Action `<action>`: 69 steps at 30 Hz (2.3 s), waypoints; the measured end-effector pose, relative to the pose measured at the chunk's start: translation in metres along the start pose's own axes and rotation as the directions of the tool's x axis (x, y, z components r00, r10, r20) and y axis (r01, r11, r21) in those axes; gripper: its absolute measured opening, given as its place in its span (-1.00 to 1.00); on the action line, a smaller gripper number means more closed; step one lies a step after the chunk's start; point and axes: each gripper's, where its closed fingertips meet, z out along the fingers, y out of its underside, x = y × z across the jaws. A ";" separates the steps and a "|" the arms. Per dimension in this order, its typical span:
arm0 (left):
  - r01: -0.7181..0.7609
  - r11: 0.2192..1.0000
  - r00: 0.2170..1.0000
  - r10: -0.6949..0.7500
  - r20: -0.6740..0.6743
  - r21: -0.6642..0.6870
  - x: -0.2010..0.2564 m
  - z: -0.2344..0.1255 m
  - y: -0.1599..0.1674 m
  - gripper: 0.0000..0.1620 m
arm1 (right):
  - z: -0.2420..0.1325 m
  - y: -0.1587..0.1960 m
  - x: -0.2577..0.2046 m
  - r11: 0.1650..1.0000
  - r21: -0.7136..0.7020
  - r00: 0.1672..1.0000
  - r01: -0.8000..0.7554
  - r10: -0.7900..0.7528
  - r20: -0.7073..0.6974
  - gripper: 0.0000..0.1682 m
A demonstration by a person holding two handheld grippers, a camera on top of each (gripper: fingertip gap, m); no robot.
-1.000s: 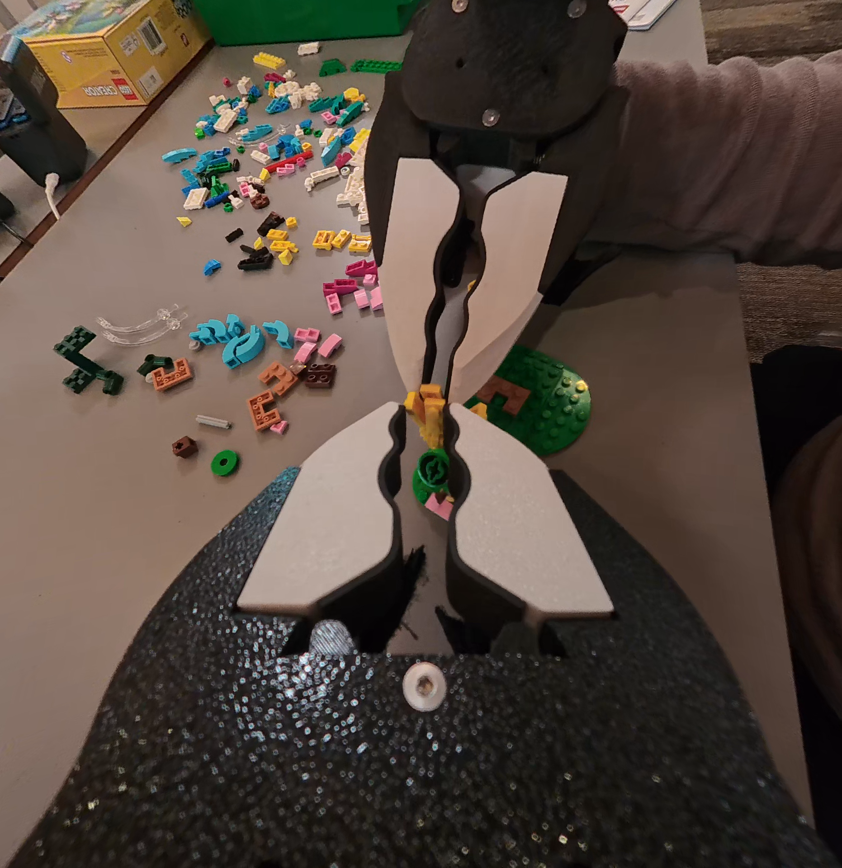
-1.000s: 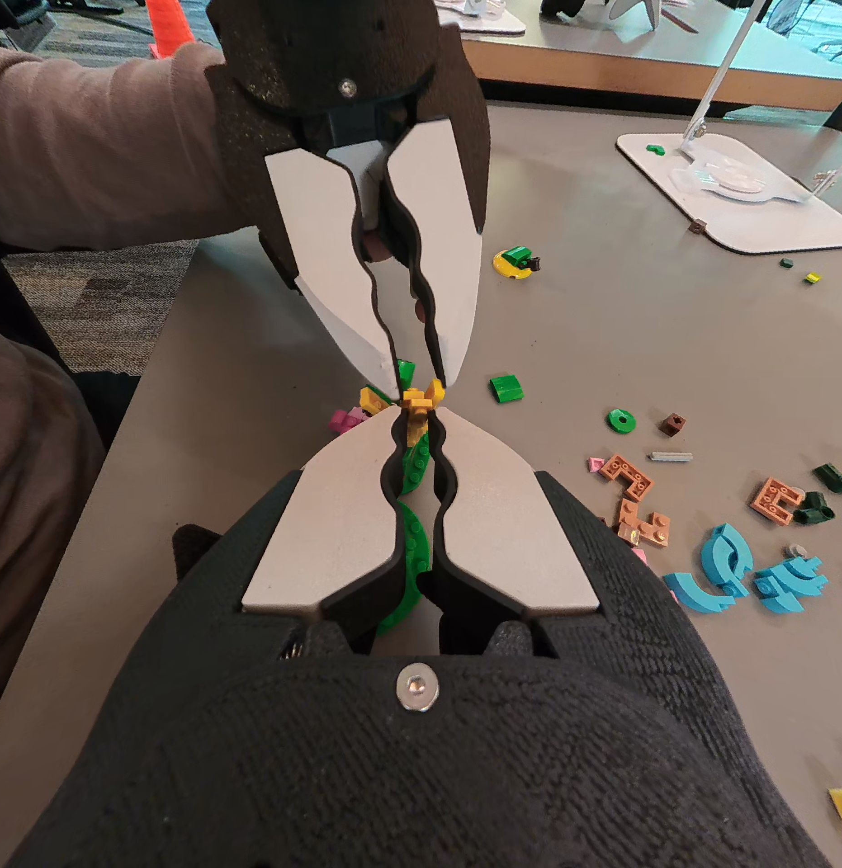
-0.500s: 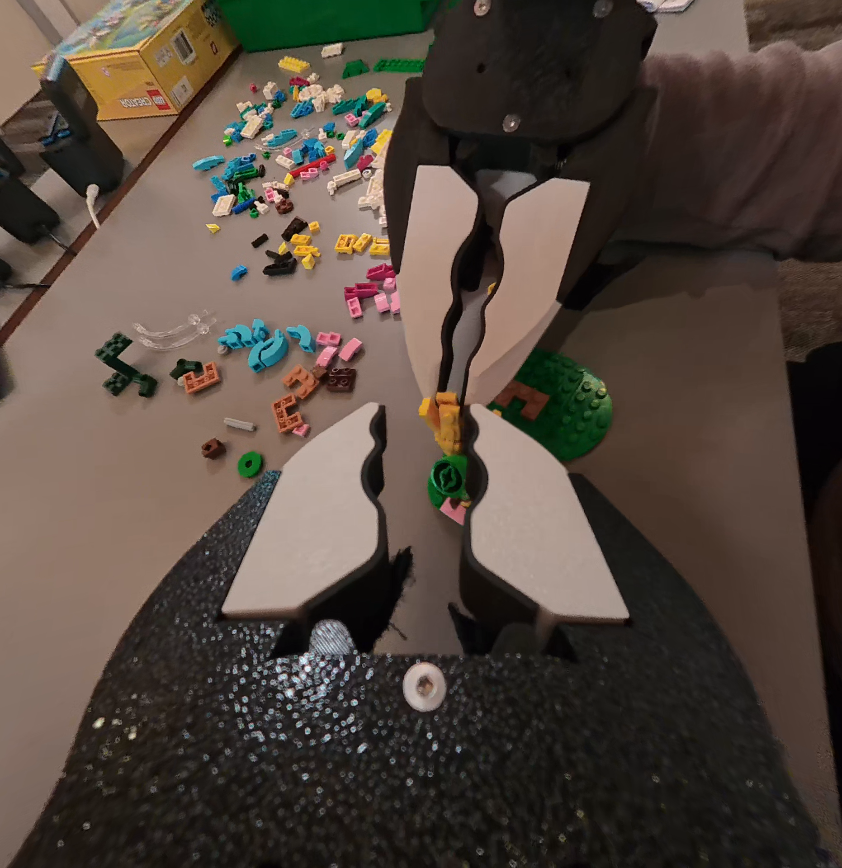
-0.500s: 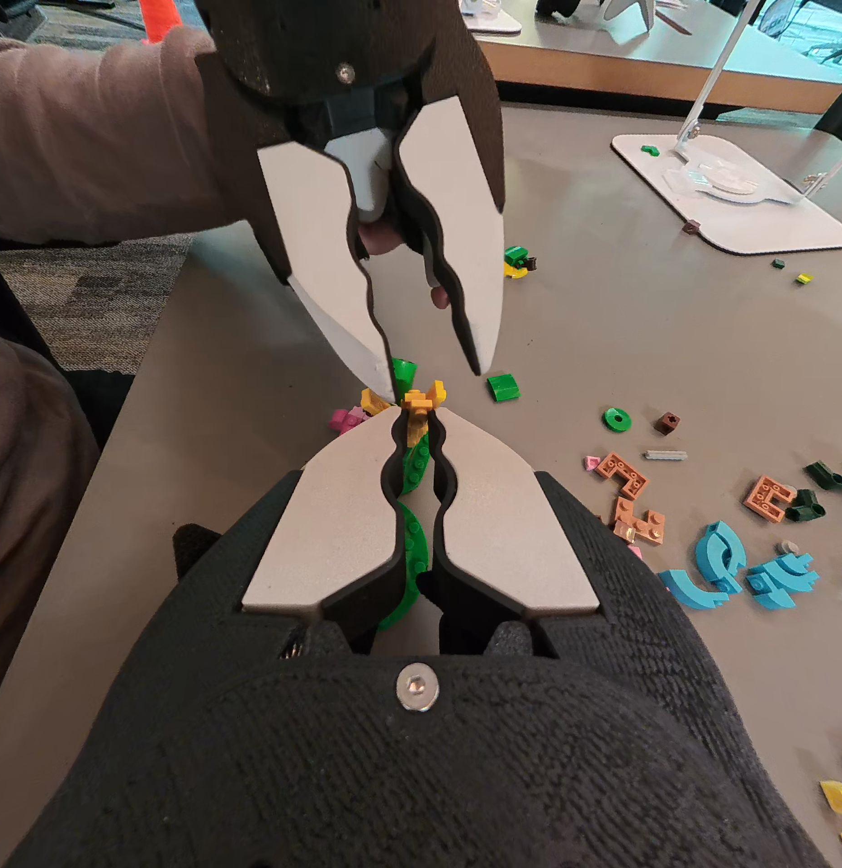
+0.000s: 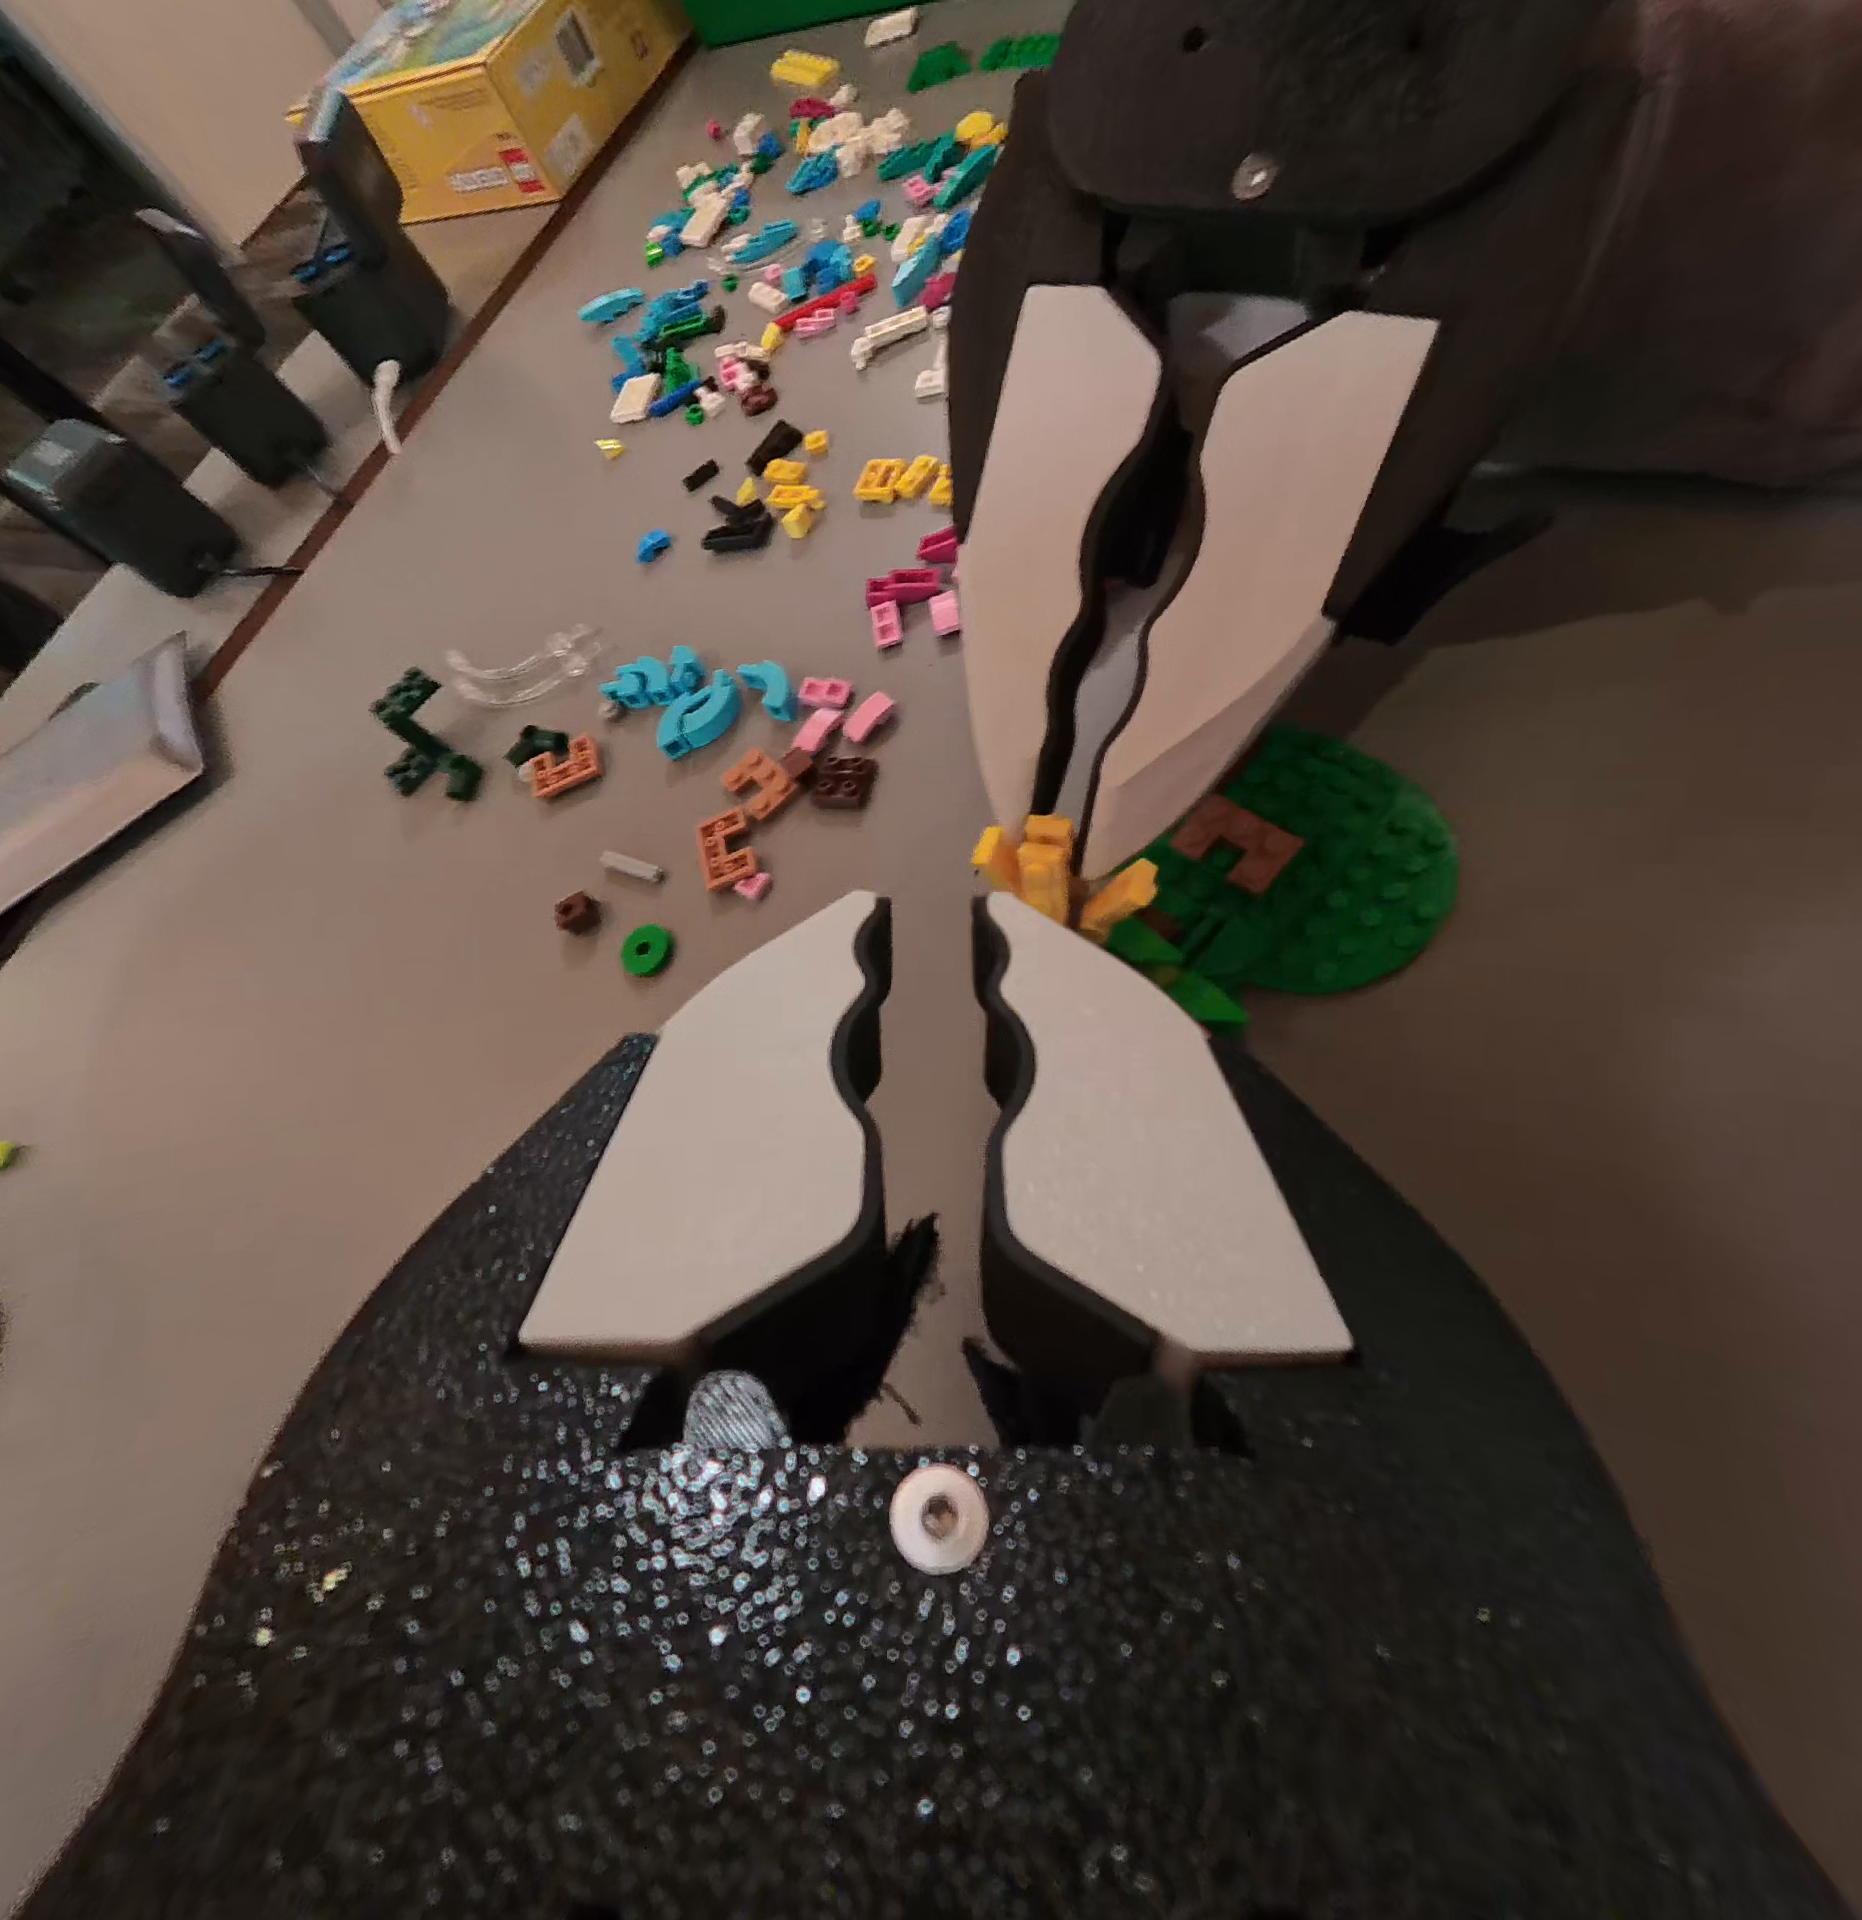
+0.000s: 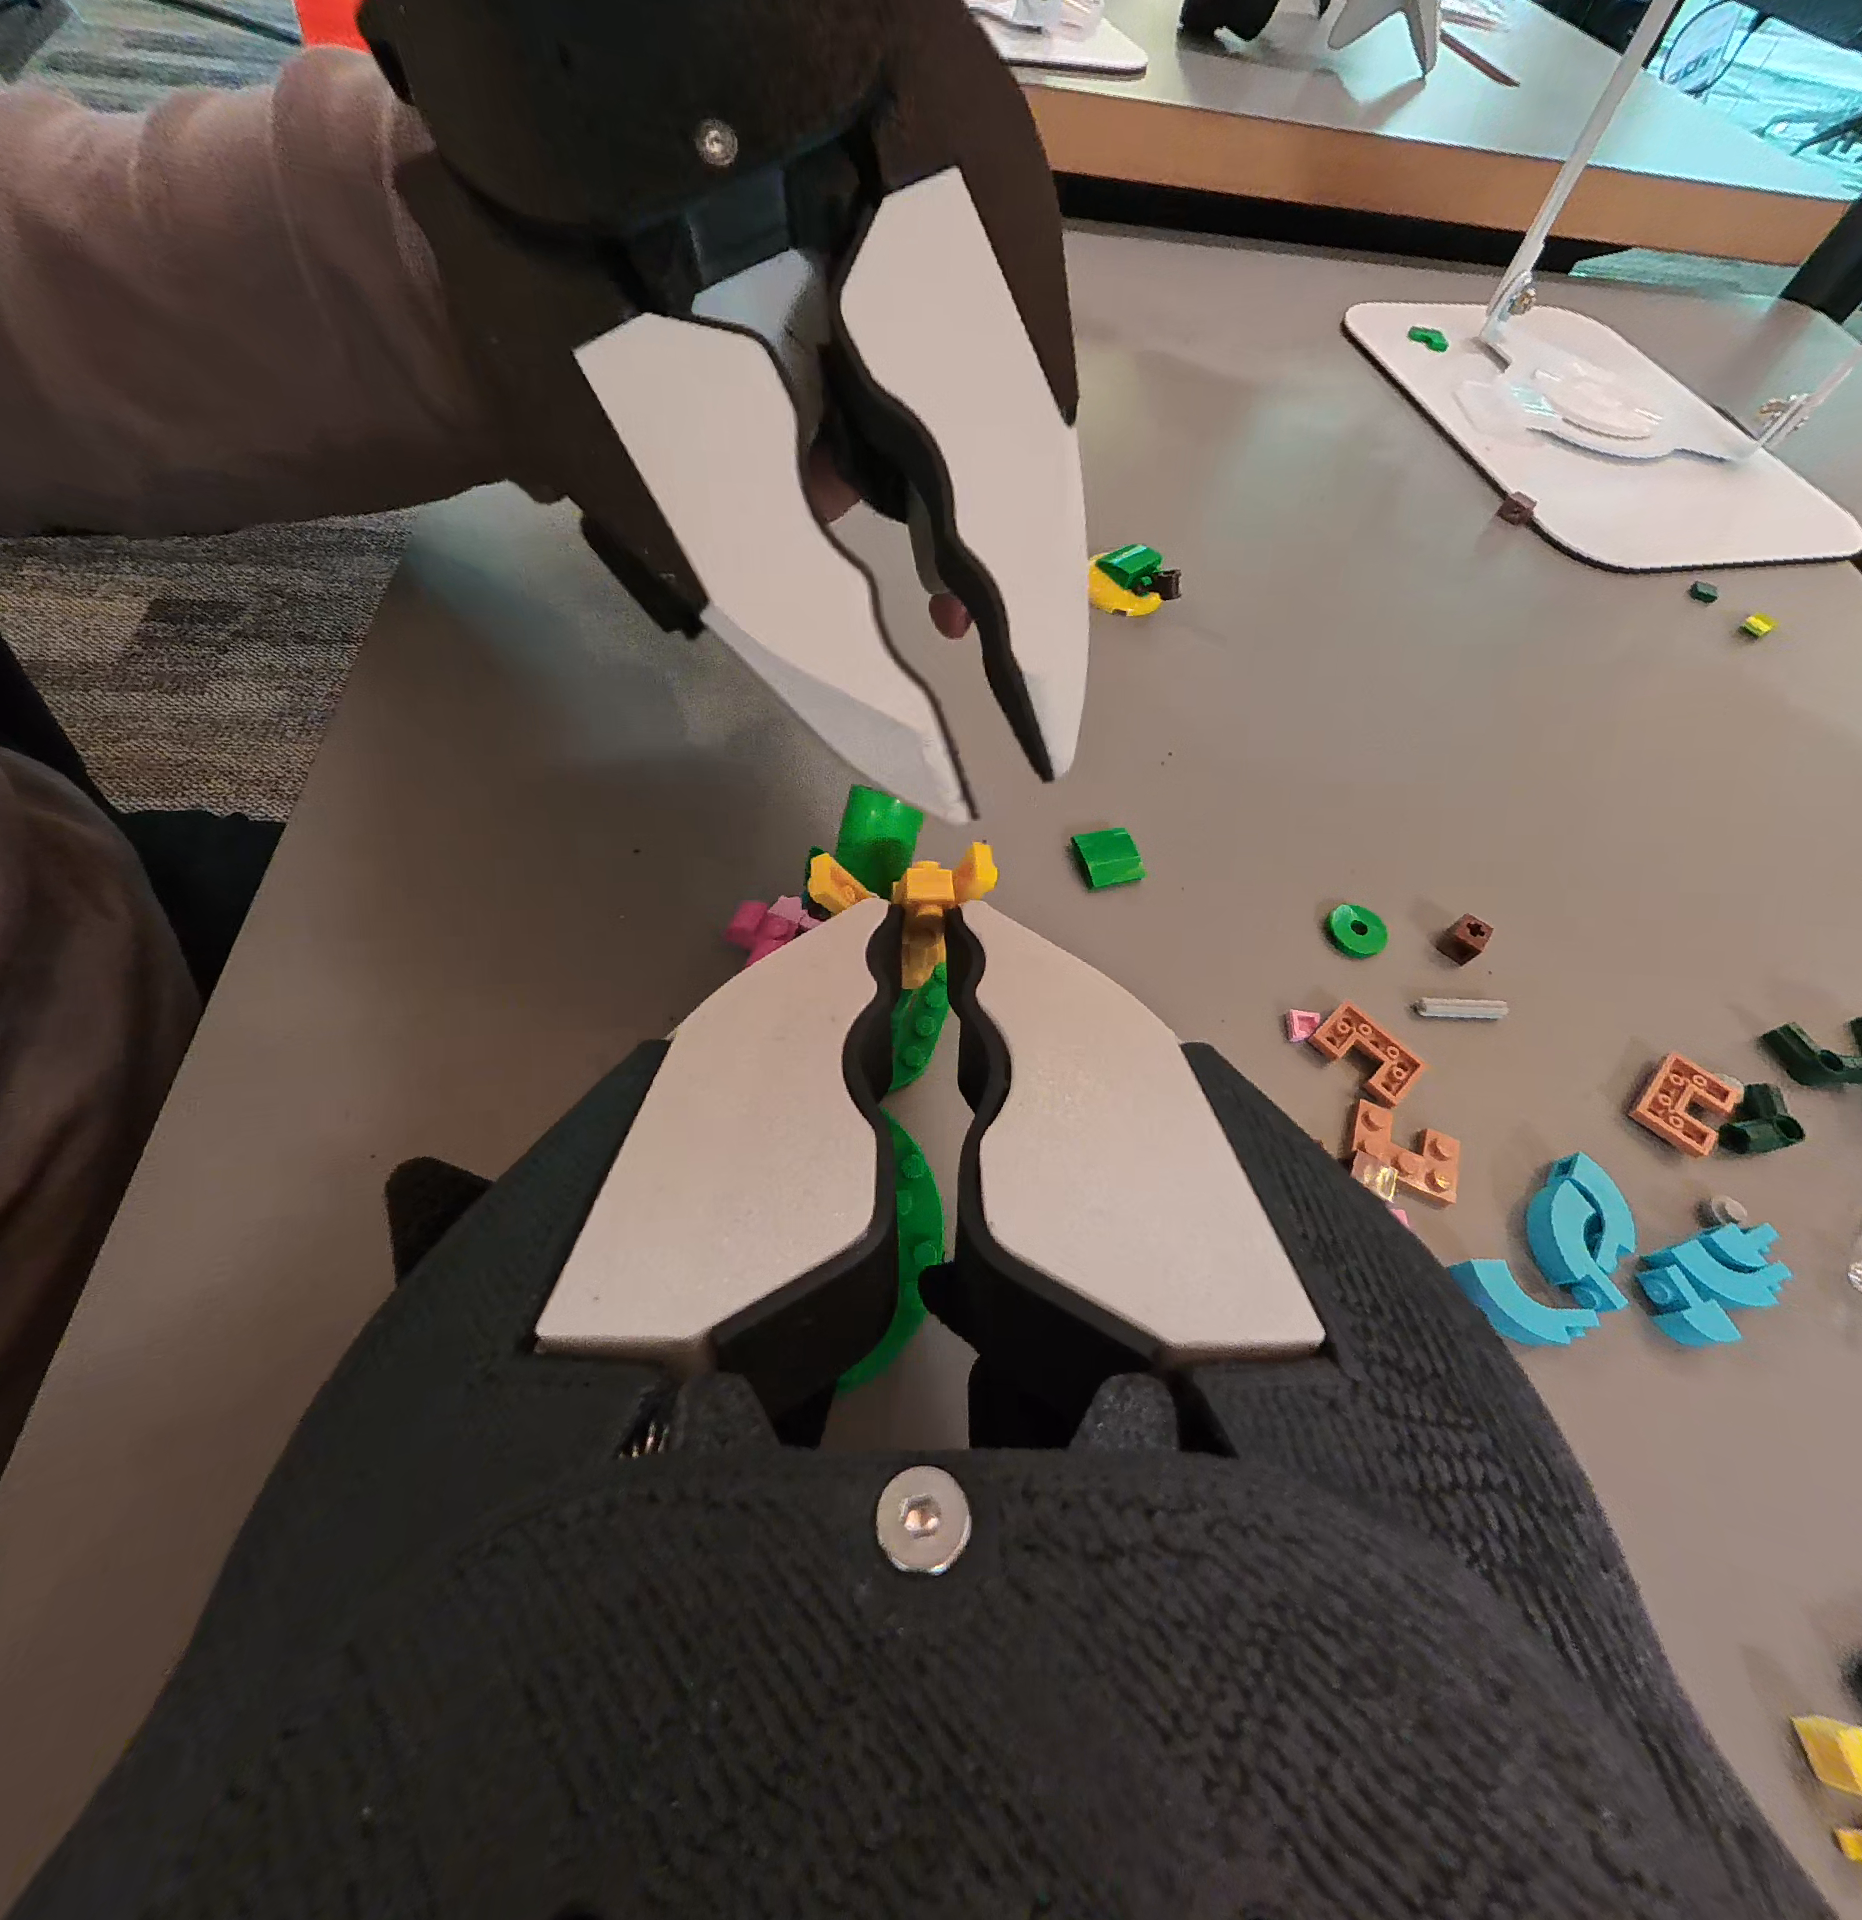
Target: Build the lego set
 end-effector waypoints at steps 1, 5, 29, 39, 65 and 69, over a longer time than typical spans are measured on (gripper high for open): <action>0.020 1.000 0.999 -0.019 -0.034 0.017 0.005 -0.001 -0.002 -0.78 | 0.000 0.000 0.000 1.000 0.000 1.000 0.000 0.000 -0.002 -0.93; 0.065 0.996 0.994 -0.059 -0.094 0.061 0.011 -0.001 -0.008 -0.68 | 0.001 -0.001 0.000 1.000 0.004 1.000 0.002 -0.002 -0.006 -0.93; 0.030 0.998 0.973 -0.015 -0.232 0.062 0.016 0.008 -0.005 -0.82 | 0.001 -0.001 0.000 1.000 0.023 1.000 -0.003 0.003 0.005 -0.93; 0.050 0.996 0.971 -0.029 -0.238 0.080 0.017 0.008 -0.006 -0.85 | 0.001 0.000 0.001 1.000 0.025 1.000 -0.008 0.008 0.001 -0.93; 0.054 0.997 0.982 -0.043 -0.184 0.051 0.013 0.005 -0.002 -0.74 | 0.001 0.000 0.003 0.999 0.030 1.000 -0.015 0.016 -0.010 -0.93; 0.127 0.992 0.960 -0.118 -0.256 0.017 0.017 0.003 0.002 -0.59 | 0.000 0.000 0.003 0.999 0.032 0.999 -0.032 0.032 -0.003 -0.88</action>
